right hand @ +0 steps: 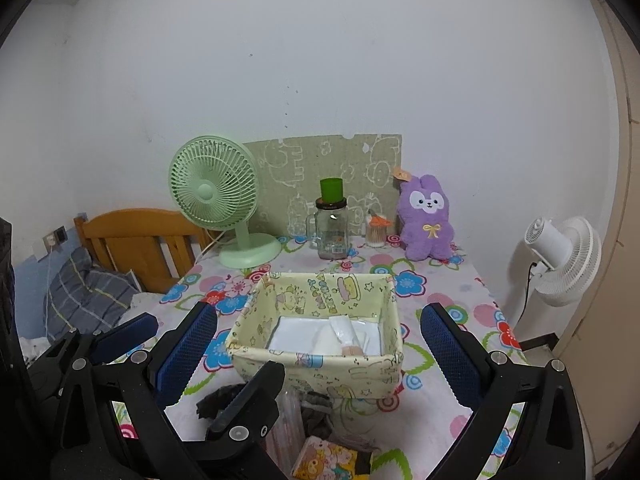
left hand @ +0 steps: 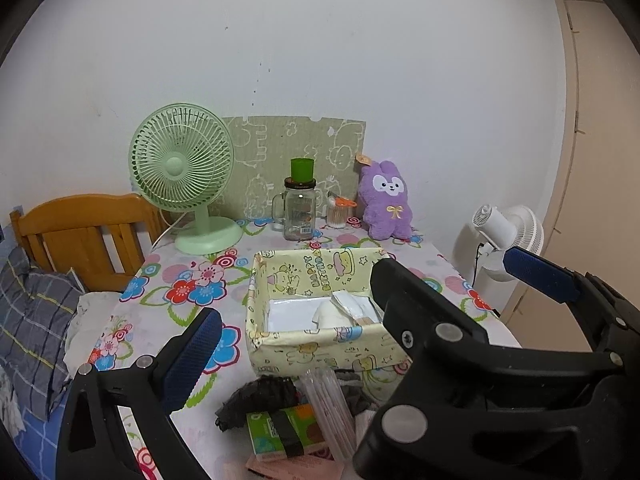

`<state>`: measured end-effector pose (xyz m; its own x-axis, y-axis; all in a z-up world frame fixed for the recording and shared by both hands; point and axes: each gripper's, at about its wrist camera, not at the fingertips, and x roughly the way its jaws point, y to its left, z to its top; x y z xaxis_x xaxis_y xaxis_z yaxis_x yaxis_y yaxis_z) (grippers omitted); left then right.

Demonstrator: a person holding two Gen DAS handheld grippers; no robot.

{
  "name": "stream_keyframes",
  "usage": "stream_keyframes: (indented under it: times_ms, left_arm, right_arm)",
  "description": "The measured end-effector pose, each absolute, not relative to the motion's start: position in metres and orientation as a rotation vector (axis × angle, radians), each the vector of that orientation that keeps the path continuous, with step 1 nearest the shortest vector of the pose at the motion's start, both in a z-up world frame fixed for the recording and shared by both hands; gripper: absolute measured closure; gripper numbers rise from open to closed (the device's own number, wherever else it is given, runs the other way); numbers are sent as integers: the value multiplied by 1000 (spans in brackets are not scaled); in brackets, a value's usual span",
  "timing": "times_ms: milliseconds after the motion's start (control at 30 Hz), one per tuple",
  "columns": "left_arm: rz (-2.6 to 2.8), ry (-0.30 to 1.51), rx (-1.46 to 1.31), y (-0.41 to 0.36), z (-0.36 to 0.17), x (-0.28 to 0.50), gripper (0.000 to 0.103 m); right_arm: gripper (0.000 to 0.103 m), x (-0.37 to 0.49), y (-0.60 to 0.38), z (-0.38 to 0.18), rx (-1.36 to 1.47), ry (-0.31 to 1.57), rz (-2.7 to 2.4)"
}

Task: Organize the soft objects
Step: 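Withdraw both tools from the basket toward the remaining items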

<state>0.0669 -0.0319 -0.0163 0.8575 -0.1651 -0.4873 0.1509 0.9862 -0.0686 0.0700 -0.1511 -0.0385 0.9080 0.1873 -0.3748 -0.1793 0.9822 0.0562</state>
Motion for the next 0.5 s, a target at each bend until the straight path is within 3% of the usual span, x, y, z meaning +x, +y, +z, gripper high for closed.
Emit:
stream_keyframes:
  times_ms: [500]
  left_arm:
    - [-164,513,-25,-30,-29,37,0]
  right_arm:
    - [0,38,-150,-51,9,382,198]
